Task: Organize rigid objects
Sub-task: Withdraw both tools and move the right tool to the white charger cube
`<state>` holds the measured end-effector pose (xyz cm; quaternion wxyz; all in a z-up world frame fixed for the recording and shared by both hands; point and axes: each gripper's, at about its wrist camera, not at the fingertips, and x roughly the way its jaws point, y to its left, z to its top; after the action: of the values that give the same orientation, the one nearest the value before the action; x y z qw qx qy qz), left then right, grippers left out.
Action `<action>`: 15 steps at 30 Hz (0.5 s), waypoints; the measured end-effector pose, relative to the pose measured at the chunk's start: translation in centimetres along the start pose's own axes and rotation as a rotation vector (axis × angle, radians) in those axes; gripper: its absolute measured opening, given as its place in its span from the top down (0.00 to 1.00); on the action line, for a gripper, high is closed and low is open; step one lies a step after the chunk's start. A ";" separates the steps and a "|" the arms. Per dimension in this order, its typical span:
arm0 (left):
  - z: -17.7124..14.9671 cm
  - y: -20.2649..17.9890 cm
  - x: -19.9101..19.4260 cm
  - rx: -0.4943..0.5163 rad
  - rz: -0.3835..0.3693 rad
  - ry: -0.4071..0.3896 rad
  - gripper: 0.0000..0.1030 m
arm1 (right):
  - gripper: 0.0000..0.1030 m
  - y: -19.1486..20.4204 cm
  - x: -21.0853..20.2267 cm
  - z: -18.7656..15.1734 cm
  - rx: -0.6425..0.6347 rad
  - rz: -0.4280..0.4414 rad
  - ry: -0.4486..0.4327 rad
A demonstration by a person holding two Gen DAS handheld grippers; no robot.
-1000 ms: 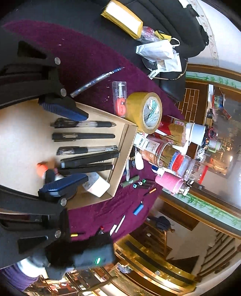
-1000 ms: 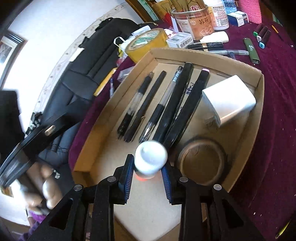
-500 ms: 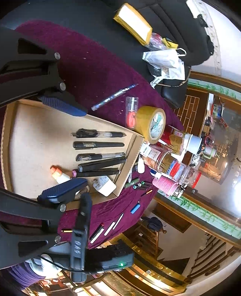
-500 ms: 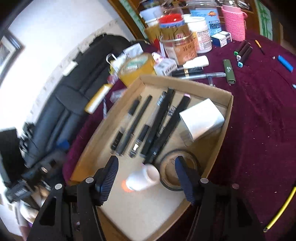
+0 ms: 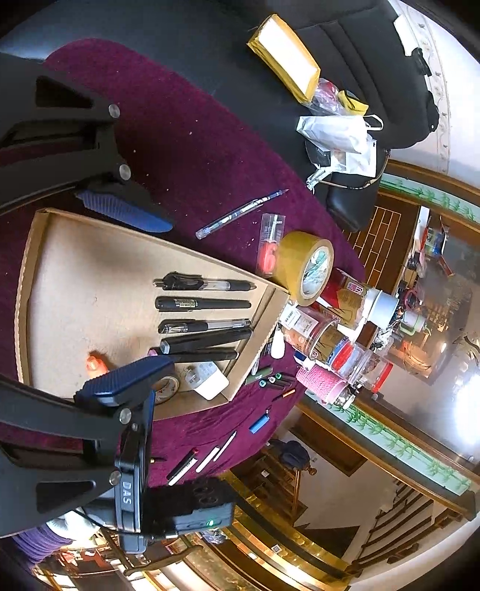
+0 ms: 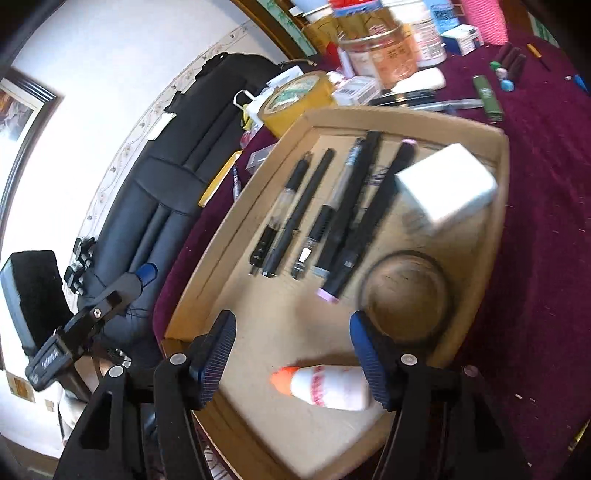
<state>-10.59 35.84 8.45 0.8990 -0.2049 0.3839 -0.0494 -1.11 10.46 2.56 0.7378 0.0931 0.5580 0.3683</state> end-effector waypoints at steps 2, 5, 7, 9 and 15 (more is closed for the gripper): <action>-0.1 -0.4 0.0 0.004 0.000 0.001 0.33 | 0.33 -0.9 -1.6 -0.6 0.012 -0.018 -0.033; -0.2 -1.1 0.1 0.017 0.006 0.003 0.33 | 0.29 -2.4 -4.3 -1.3 0.040 -0.017 -0.091; -0.3 -1.9 0.3 0.032 0.012 0.007 0.33 | 0.28 -3.9 -7.0 -2.1 0.069 -0.071 -0.153; -0.4 -2.7 0.5 0.049 0.014 0.014 0.32 | 0.28 -5.2 -9.6 -3.1 0.089 -0.094 -0.212; -0.9 -5.4 1.0 0.093 0.004 0.036 0.28 | 0.19 -9.7 -17.3 -6.0 0.169 -0.190 -0.376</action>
<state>-10.17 30.34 9.37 0.9006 -0.1612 0.3977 -0.0689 -3.99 -9.25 8.15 0.8498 0.1685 0.4457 0.2253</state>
